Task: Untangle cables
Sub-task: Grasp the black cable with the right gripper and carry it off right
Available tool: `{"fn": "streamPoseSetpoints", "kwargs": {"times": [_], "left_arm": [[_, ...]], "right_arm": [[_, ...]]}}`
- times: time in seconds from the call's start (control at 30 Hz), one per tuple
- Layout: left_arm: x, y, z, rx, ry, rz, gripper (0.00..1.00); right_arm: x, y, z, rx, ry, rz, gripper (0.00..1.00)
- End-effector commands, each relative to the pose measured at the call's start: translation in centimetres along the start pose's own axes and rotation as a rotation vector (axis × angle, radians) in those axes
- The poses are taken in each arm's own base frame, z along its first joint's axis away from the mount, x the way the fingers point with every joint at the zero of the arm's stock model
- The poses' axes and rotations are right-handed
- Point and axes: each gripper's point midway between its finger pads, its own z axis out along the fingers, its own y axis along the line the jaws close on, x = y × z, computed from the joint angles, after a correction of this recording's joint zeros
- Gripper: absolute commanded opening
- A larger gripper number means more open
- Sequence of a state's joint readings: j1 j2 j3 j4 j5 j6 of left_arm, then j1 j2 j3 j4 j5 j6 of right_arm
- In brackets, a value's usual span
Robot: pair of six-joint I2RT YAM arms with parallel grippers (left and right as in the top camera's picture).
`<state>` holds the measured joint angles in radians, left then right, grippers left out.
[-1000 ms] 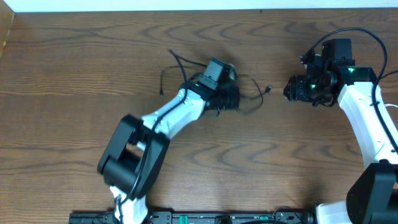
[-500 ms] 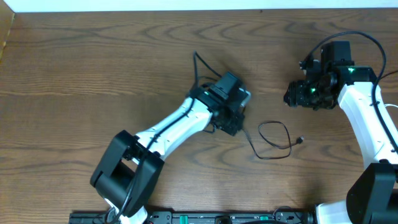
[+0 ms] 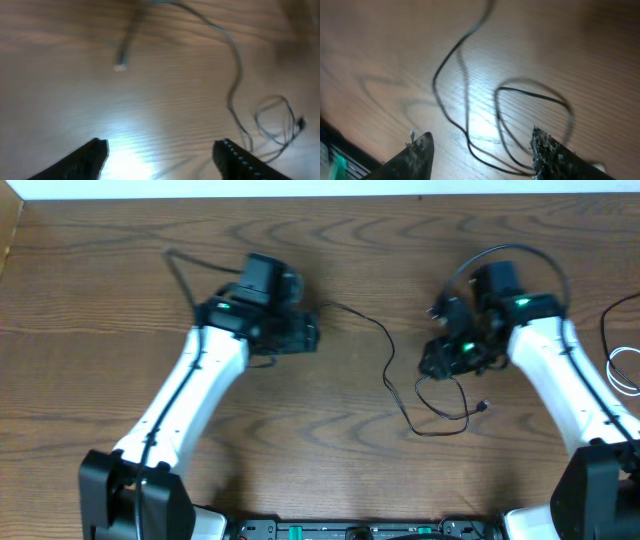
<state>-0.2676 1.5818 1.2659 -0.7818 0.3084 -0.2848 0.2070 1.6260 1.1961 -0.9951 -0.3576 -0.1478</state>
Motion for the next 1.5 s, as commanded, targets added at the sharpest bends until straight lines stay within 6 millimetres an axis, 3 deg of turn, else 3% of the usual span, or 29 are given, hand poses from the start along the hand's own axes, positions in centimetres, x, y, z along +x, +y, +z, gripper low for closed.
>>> {"fn": "streamPoseSetpoints", "kwargs": {"times": [0.0, 0.1, 0.23, 0.4, 0.47, 0.5, 0.53, 0.57, 0.73, 0.8, 0.87, 0.97, 1.07, 1.17, 1.23, 1.33, 1.47], "left_arm": [[-0.1, 2.8, -0.9, -0.039, 0.006, -0.174, 0.75], [0.5, 4.7, -1.4, -0.068, 0.032, -0.233, 0.76], [0.8, 5.6, -1.7, -0.081, 0.046, -0.262, 0.80], [0.8, 5.7, -1.7, -0.082, 0.046, -0.260, 0.81], [0.8, 5.7, -1.7, -0.082, 0.046, -0.260, 0.82], [0.8, 5.7, -1.7, -0.082, 0.046, -0.261, 0.82], [0.8, 5.7, -1.7, -0.081, 0.046, -0.261, 0.81], [0.8, 5.7, -1.7, -0.082, 0.048, -0.261, 0.82], [1.0, 5.7, -1.7, -0.085, 0.056, -0.263, 0.81], [1.0, 5.7, -1.7, -0.085, 0.056, -0.264, 0.81], [1.0, 5.7, -1.7, -0.085, 0.056, -0.264, 0.81], [1.0, 5.7, -1.7, -0.085, 0.057, -0.264, 0.81], [1.1, 5.8, -1.7, -0.086, 0.059, -0.264, 0.82], [1.1, 5.8, -1.7, -0.086, 0.061, -0.265, 0.81], [1.1, 5.8, -1.7, -0.087, 0.061, -0.265, 0.81], [1.1, 5.8, -1.7, -0.086, 0.060, -0.265, 0.82], [1.1, 5.8, -1.7, -0.086, 0.061, -0.265, 0.81]], "right_arm": [[1.1, 1.7, 2.1, 0.023, 0.041, -0.134, 0.50], [2.0, 3.0, 4.3, 0.049, 0.055, -0.219, 0.50], [3.5, 4.2, 7.0, 0.068, 0.071, -0.302, 0.51], [5.2, 3.0, 9.0, 0.196, 0.080, -0.271, 0.46], [5.3, 2.3, 9.4, 0.239, 0.069, -0.243, 0.34], [5.3, 2.0, 9.5, 0.255, 0.061, -0.226, 0.24], [5.1, 1.8, 9.4, 0.272, 0.048, -0.205, 0.07], [4.7, 1.6, 9.4, 0.285, 0.032, -0.183, 0.01], [0.9, 1.9, 7.9, 0.287, -0.094, -0.156, 0.01], [-2.1, 2.1, 5.6, 0.286, -0.184, -0.141, 0.01], [-5.8, 1.8, 1.8, 0.311, -0.311, -0.118, 0.01], [-11.0, 0.9, -5.8, 0.368, -0.526, -0.071, 0.01], [-14.4, -0.3, -14.0, 0.425, -0.731, -0.018, 0.01], [-15.5, -1.9, -21.1, 0.487, -0.884, 0.040, 0.01], [-15.6, -3.1, -24.6, 0.522, -0.959, 0.063, 0.01], [-15.0, -5.1, -27.1, 0.600, -0.983, 0.044, 0.01], [-13.3, -8.2, -28.6, 0.658, -0.976, 0.113, 0.01]]}}
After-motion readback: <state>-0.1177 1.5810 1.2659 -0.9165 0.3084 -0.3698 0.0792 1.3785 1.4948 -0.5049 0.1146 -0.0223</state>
